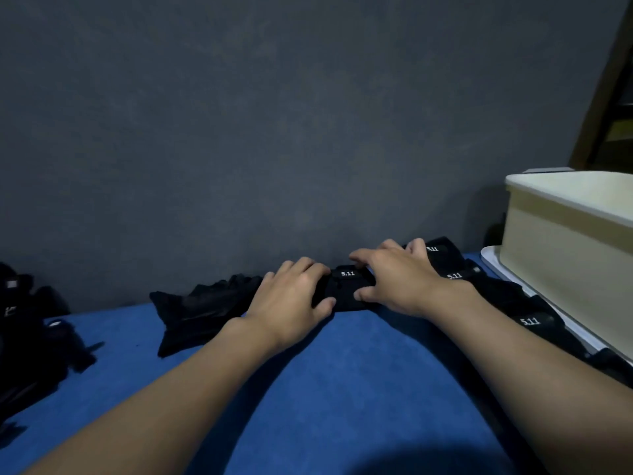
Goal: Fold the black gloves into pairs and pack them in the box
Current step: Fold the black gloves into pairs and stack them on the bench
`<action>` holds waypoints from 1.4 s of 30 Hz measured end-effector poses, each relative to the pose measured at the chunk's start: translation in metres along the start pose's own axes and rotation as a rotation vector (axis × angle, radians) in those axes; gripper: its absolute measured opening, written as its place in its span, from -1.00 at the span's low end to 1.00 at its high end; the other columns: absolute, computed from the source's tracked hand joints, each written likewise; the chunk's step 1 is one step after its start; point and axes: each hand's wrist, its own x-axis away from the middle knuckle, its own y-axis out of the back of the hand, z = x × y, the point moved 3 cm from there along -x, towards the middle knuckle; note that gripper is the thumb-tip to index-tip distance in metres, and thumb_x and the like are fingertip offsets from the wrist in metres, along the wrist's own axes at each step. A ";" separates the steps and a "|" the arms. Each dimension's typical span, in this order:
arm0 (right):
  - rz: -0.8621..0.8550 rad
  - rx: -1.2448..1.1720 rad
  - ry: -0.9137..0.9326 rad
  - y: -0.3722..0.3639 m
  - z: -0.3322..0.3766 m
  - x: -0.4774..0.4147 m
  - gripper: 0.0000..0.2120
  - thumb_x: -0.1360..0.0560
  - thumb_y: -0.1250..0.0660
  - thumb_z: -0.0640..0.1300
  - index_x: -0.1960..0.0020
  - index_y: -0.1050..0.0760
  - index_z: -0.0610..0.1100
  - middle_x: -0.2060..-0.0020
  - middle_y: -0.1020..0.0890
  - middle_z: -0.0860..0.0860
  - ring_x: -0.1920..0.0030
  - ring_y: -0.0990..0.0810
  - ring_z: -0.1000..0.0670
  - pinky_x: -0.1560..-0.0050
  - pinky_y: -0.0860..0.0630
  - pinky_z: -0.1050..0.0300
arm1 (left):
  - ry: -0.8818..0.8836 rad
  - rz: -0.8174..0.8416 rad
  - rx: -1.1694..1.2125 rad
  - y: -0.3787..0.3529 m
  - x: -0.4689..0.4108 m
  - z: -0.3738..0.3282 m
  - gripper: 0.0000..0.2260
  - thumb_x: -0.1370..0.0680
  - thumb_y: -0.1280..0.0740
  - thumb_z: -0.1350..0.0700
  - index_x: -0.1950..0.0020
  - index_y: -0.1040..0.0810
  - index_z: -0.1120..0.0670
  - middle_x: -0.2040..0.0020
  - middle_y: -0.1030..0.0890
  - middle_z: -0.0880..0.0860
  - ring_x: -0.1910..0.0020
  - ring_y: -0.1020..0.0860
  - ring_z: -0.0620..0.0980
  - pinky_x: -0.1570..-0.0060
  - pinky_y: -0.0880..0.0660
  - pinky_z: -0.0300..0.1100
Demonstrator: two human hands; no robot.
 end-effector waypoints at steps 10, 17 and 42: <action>-0.112 0.053 0.024 -0.003 0.004 -0.001 -0.70 -0.48 -0.32 0.20 -0.16 -0.47 0.12 -0.02 -0.58 0.20 -0.12 -0.32 0.08 0.04 -0.02 0.03 | 0.042 -0.040 0.028 -0.007 -0.012 0.003 -0.56 -0.57 -0.28 -0.18 -0.41 -0.39 -0.06 -0.34 -0.44 -0.11 -0.29 -0.39 -0.01 -0.25 -0.37 0.00; -0.079 0.048 -0.005 -0.009 0.001 0.001 -0.68 -0.50 -0.31 0.22 -0.18 -0.49 0.11 -0.07 -0.60 0.19 -0.17 -0.33 0.07 -0.01 -0.05 -0.01 | 0.049 -0.052 0.053 -0.008 -0.012 0.007 -0.54 -0.56 -0.28 -0.20 -0.41 -0.39 -0.07 -0.34 -0.44 -0.12 -0.31 -0.39 -0.03 -0.27 -0.36 0.00; -0.124 -0.097 0.040 0.026 0.063 0.024 -0.58 -0.55 -0.26 0.09 -0.40 -0.36 0.10 -0.29 -0.45 0.16 -0.27 -0.30 0.06 -0.12 -0.11 0.04 | 0.048 -0.130 0.002 0.060 0.059 0.035 -0.70 -0.60 -0.25 -0.04 -0.33 -0.47 -0.04 -0.19 -0.51 -0.09 -0.18 -0.43 -0.02 -0.19 -0.38 -0.08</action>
